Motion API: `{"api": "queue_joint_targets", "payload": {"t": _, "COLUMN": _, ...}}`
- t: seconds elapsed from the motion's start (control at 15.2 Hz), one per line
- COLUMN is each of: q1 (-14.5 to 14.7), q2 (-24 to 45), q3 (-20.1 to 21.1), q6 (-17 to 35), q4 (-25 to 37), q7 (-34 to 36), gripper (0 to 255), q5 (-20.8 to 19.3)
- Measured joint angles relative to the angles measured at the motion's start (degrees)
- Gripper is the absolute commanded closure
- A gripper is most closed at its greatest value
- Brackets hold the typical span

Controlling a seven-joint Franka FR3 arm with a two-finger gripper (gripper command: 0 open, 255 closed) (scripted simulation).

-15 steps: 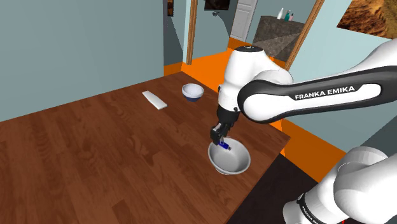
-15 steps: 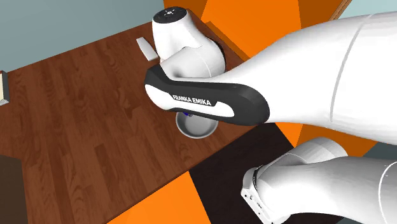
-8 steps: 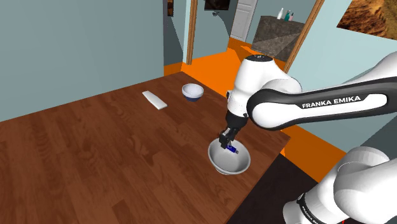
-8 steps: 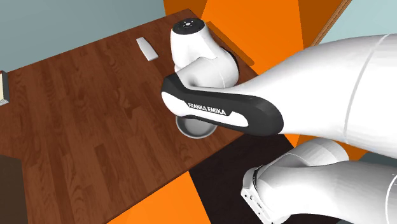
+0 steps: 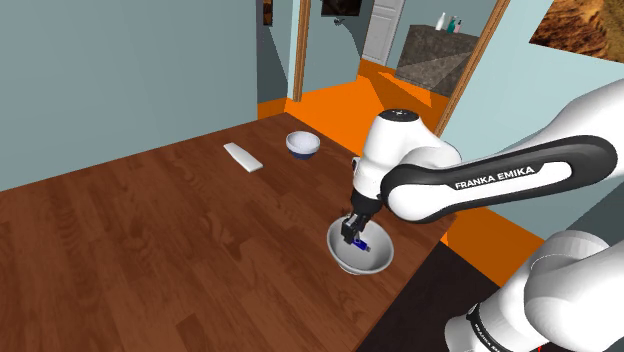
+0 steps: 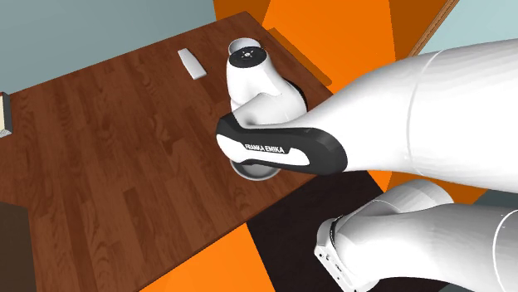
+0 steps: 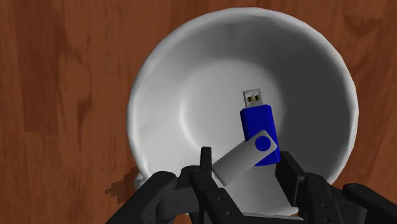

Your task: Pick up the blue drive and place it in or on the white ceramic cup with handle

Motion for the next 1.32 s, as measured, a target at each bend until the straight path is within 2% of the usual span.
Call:
{"api": "queue_joint_targets", "payload": {"t": 0.46, "q1": -0.16, "q2": 1.41, "q3": 0.26, "q6": 2.06, "q4": -0.63, "q7": 0.09, "gripper": 255, "q5": -0.14}}
{"api": "queue_joint_targets", "payload": {"t": 0.53, "q1": -0.16, "q2": 1.42, "q3": 0.26, "q6": 2.07, "q4": -0.63, "q7": 0.10, "gripper": 0, "q5": -0.14}}
{"api": "queue_joint_targets", "payload": {"t": 0.92, "q1": -0.16, "q2": 1.43, "q3": 0.26, "q6": 2.08, "q4": -0.63, "q7": 0.10, "gripper": 0, "q5": -0.14}}
{"api": "queue_joint_targets", "payload": {"t": 1.19, "q1": -0.01, "q2": -2.68, "q3": -0.80, "q6": -4.70, "q4": 2.21, "q7": -0.40, "gripper": 0, "q5": -0.09}}
{"api": "queue_joint_targets", "payload": {"t": 1.32, "q1": 0.05, "q2": -3.53, "q3": -0.99, "q6": -6.31, "q4": 2.92, "q7": -0.42, "gripper": 0, "q5": -0.09}}
